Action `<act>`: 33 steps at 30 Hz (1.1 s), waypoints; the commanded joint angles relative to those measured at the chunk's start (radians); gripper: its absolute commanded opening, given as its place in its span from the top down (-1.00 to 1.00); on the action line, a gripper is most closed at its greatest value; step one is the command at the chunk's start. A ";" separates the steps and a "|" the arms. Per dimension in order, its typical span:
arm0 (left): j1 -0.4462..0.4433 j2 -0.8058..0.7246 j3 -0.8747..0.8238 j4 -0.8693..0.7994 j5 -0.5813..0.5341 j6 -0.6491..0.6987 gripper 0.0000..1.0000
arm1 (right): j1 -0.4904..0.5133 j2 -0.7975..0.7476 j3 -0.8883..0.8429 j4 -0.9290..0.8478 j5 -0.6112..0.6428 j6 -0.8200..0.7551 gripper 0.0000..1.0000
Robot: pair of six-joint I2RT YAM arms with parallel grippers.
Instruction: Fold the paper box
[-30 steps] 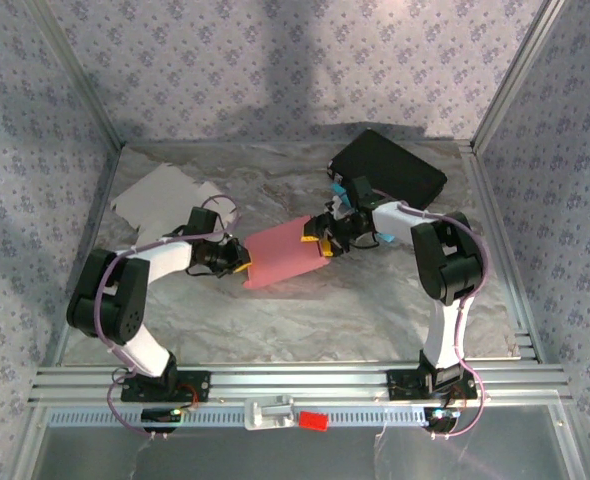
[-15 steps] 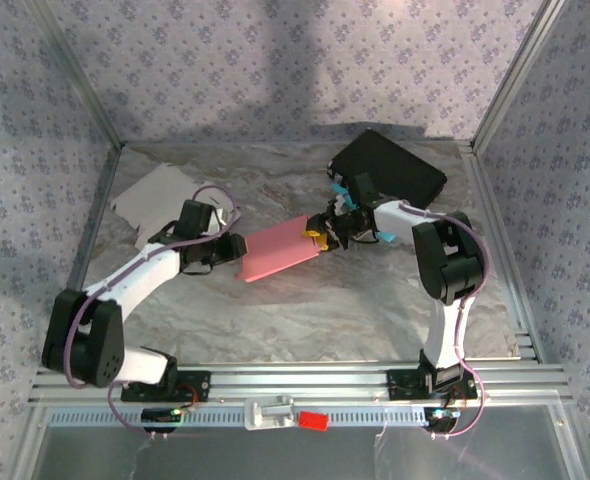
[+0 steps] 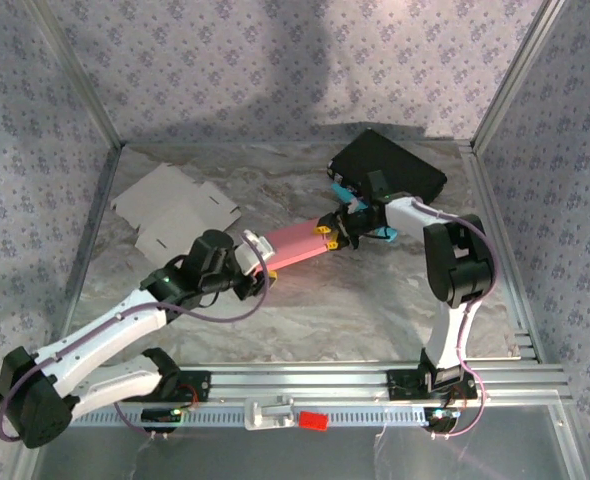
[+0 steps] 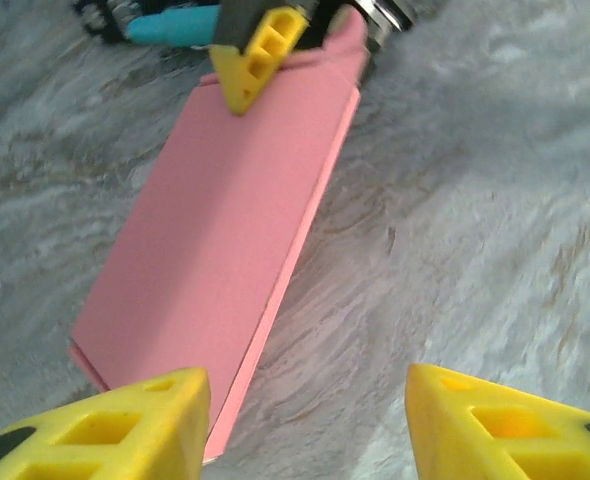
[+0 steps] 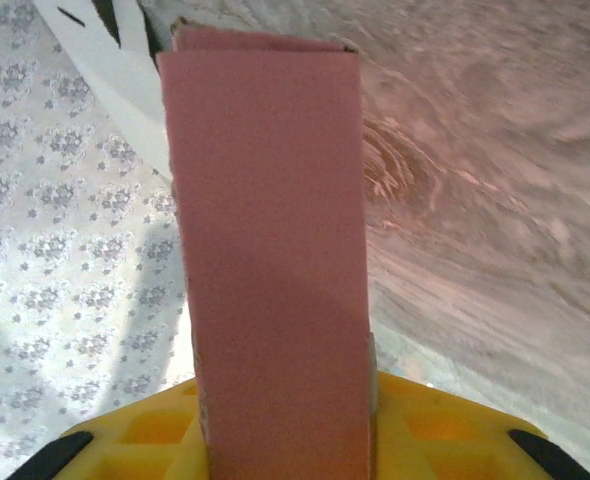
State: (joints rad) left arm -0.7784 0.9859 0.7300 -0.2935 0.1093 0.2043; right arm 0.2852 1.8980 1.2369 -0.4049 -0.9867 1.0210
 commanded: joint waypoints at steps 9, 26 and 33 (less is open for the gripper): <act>-0.048 0.179 0.039 0.047 -0.176 0.348 -0.23 | -0.044 -0.043 0.059 -0.336 -0.071 -0.019 0.36; -0.082 0.341 0.107 0.113 -0.210 0.341 0.07 | -0.076 -0.071 0.027 -0.377 -0.099 0.041 0.38; -0.083 0.400 0.165 0.087 -0.188 0.323 0.40 | -0.081 -0.065 0.007 -0.372 -0.116 0.057 0.36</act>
State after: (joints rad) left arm -0.8562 1.3651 0.8421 -0.2138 -0.1017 0.5411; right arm 0.1978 1.8545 1.2629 -0.7452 -1.0489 1.0588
